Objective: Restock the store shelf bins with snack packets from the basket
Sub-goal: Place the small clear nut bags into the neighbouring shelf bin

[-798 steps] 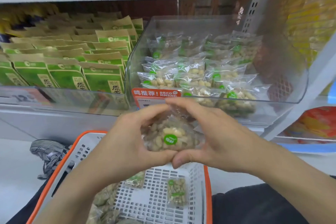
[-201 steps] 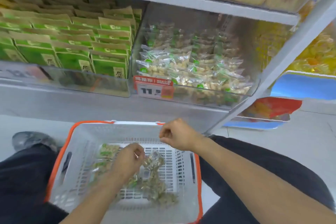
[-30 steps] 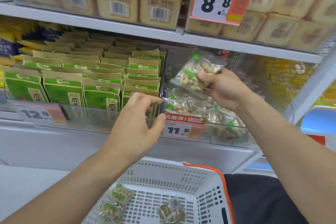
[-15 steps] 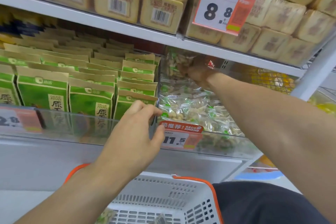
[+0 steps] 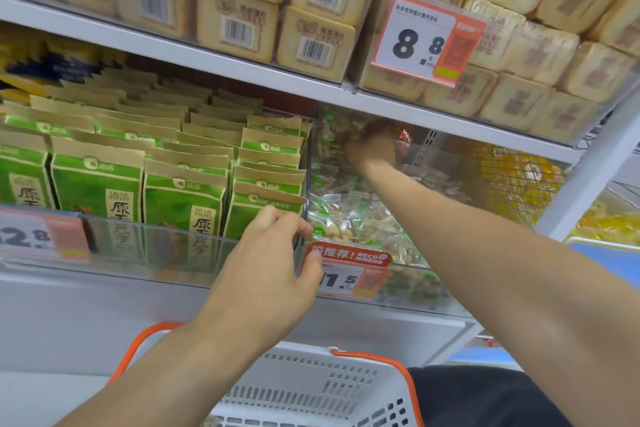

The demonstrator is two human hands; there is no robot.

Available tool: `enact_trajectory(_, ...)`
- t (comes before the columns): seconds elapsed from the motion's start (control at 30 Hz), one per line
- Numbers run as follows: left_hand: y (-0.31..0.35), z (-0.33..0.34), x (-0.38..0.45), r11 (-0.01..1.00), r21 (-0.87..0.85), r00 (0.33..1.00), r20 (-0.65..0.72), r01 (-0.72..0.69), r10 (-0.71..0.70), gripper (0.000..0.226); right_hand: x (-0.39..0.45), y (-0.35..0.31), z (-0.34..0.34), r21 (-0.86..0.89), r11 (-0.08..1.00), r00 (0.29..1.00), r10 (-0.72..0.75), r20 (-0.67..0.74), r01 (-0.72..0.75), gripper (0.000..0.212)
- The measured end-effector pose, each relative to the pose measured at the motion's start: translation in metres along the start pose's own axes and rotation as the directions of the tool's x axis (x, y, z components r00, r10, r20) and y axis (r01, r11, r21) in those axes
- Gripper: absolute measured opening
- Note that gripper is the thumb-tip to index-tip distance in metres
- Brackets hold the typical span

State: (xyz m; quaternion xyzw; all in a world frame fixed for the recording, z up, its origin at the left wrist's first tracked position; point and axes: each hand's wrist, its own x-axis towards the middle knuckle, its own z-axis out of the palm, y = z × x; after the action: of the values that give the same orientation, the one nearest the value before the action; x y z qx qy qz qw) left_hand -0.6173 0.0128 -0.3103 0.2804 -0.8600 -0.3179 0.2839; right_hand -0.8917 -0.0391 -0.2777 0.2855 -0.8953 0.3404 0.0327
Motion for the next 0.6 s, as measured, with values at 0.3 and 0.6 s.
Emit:
enact_trajectory(0.3,-0.002,-0.001,0.0,1.0,-0.005,1.0,0.009,-0.007,0.007,0.018,-0.009,-0.01,0.001,-0.111,0.994,0.992,-0.008,0.128,0.022,0.034)
enact_trajectory(0.6,-0.004,-0.001,-0.002,0.996,-0.017,0.988,-0.13,-0.09,0.087,0.009,-0.039,-0.002,-0.039,0.028,1.0,0.993,0.004,0.116,-0.007,0.024)
